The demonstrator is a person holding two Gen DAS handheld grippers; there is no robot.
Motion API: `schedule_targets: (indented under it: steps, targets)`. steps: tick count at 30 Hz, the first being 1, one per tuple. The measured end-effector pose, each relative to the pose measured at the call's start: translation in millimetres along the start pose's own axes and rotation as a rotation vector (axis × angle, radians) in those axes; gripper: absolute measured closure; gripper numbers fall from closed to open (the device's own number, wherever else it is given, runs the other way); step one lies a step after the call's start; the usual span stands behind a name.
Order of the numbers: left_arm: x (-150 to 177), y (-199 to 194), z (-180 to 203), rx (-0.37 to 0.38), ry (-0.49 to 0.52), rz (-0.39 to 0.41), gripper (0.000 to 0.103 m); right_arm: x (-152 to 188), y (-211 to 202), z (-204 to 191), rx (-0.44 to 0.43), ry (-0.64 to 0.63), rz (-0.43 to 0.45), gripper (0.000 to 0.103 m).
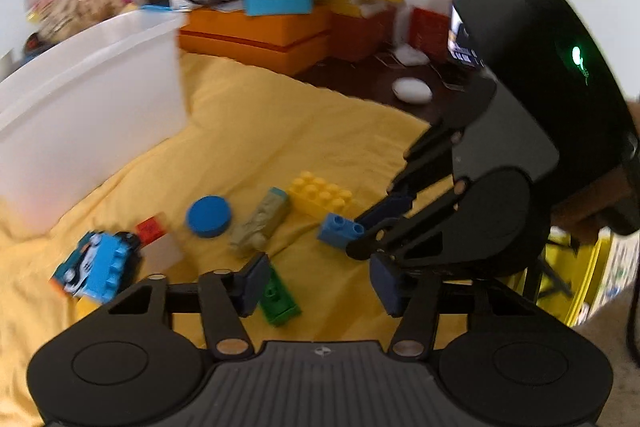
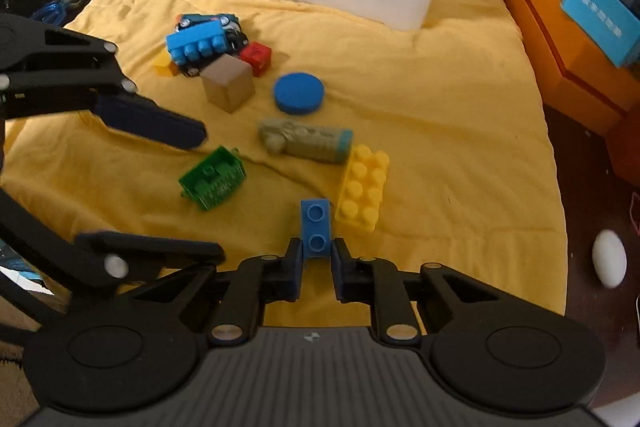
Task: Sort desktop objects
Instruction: 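Grasp the green patterned tile with the left gripper while the right grasps the small blue brick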
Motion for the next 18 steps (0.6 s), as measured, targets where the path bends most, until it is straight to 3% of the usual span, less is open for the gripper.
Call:
schedule_targets:
  steps: [5, 9, 14, 18]
  targets:
    - [13.7, 16.6, -11.2, -0.016, -0.046, -0.103, 0.047, 2.4, -1.8, 0.6, -0.001, 0.006, 0.009, 0.086]
    - [26.1, 17.5, -38.3, -0.08, -0.12, -0.145, 0.047, 1.8, -1.4, 3.0, -0.006, 0.007, 0.016, 0.085]
    - [31.2, 0.0, -60.6, -0.14, -0.187, -0.102, 0.048, -1.6, -0.3, 2.9, -0.02, 0.003, 0.023, 0.085]
    - [21.3, -5.5, -44.7, -0.11, -0.109, -0.051, 0.048, -3.4, 2.0, 4.4, -0.031, 0.001, 0.02, 0.085]
Point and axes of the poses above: each gripper's, at about its wrist camera, not at the fingertips, and y roughly the way its jaws point, z to its right, x to its underside, the point moved 6 cm from there along y, roughly the way its jaws point, and after that the axes turned 5 degrees about -y, right-handed, at the moved point
